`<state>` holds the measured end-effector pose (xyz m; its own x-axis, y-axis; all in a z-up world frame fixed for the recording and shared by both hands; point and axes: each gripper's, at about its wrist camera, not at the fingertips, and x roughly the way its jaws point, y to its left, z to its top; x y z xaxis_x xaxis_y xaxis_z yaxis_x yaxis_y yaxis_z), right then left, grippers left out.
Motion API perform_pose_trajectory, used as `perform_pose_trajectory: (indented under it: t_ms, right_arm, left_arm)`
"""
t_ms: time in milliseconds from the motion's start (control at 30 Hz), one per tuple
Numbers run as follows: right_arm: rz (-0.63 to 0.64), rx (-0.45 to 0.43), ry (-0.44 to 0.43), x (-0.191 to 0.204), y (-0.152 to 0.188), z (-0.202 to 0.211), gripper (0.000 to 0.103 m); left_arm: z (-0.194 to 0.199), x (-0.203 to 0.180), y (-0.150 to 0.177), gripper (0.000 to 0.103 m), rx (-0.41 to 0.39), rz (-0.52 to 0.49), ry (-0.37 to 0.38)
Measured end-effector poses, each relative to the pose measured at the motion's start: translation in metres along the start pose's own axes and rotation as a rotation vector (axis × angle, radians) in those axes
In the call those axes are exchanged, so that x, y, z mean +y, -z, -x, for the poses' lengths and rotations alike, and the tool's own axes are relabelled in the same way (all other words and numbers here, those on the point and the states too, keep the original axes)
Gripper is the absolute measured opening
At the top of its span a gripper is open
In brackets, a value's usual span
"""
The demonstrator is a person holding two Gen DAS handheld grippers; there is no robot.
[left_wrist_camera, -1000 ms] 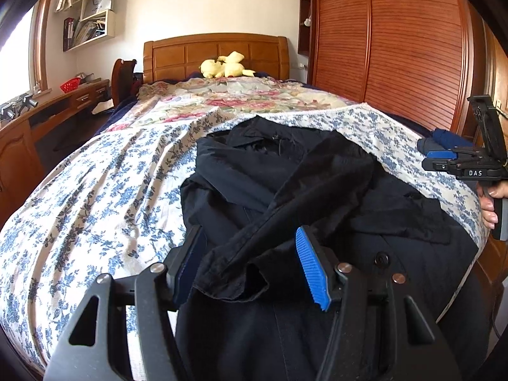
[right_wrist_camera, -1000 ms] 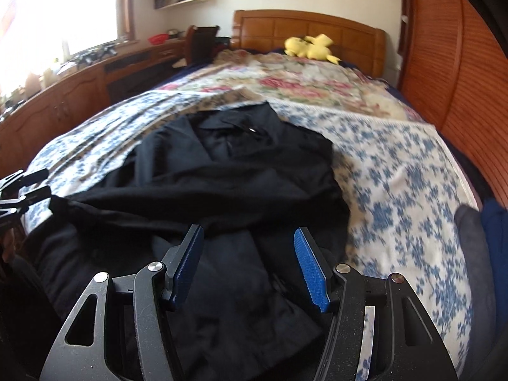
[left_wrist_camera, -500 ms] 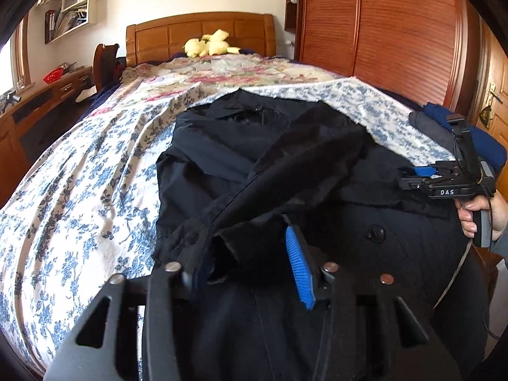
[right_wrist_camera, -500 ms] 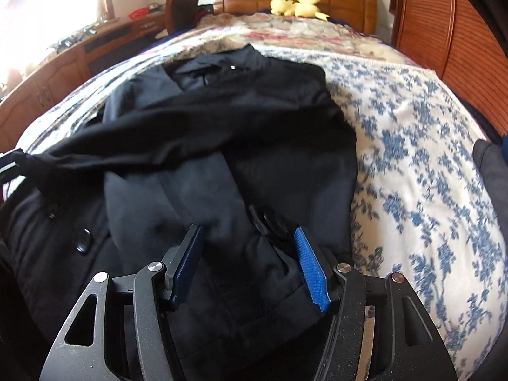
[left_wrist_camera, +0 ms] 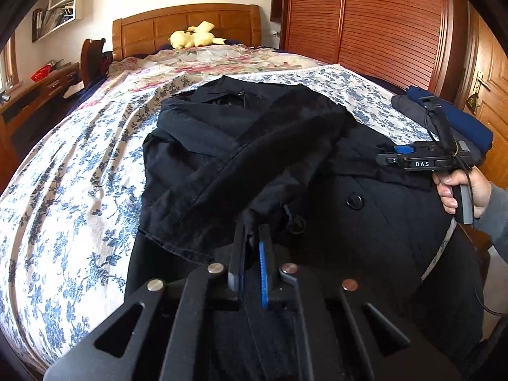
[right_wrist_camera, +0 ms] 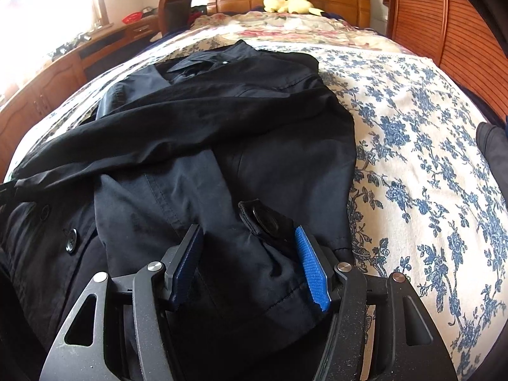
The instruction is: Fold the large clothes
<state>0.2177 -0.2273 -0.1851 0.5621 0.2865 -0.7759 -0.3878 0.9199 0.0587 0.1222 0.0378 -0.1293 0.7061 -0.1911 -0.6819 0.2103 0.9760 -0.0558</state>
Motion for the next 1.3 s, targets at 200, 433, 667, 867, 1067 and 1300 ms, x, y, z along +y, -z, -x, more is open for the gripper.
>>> perform_pose_trajectory:
  t_ms: [200, 433, 667, 867, 1067, 1300]
  right_arm:
    - [0.024, -0.004, 0.025, 0.004, -0.003, 0.006, 0.061]
    - [0.059, -0.048, 0.020, 0.026, -0.024, 0.020, 0.061]
    - [0.114, -0.071, -0.053, 0.078, -0.051, 0.009, 0.061]
    - [0.148, -0.067, -0.133, 0.129, -0.070, -0.019, 0.061]
    - [0.164, -0.020, -0.220, 0.172, -0.074, -0.045, 0.061]
    - [0.236, 0.052, -0.253, 0.205, -0.057, -0.064, 0.062]
  left_arm:
    - [0.007, 0.010, -0.002, 0.010, -0.035, 0.025, 0.008]
    - [0.028, 0.033, -0.006, 0.033, -0.123, 0.075, -0.037]
    - [0.038, 0.060, -0.001, 0.056, -0.150, 0.146, -0.111]
    - [0.042, 0.074, 0.007, 0.056, -0.154, 0.166, -0.143]
    - [0.042, 0.083, 0.010, 0.056, -0.146, 0.183, -0.152]
    - [0.043, 0.083, 0.013, 0.056, -0.151, 0.189, -0.163]
